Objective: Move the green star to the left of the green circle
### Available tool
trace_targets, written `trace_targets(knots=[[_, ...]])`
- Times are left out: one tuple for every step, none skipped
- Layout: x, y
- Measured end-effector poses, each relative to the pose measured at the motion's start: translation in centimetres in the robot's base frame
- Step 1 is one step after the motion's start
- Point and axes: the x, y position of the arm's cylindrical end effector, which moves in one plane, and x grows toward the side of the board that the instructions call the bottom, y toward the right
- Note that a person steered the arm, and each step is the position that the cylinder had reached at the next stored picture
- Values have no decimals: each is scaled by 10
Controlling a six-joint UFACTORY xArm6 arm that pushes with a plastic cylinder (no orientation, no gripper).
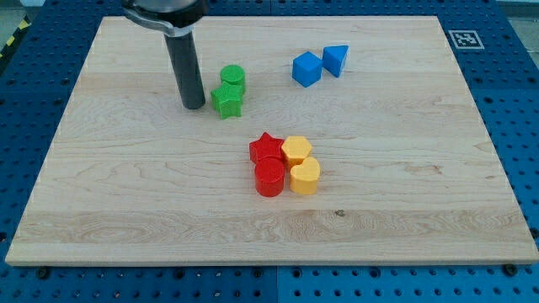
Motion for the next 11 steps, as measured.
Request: trace_targets(knots=[[16,5],[46,40],[54,72],[54,77],[30,50],[5,37],[11,36],[18,56],[16,72],[9,65],[0,37]])
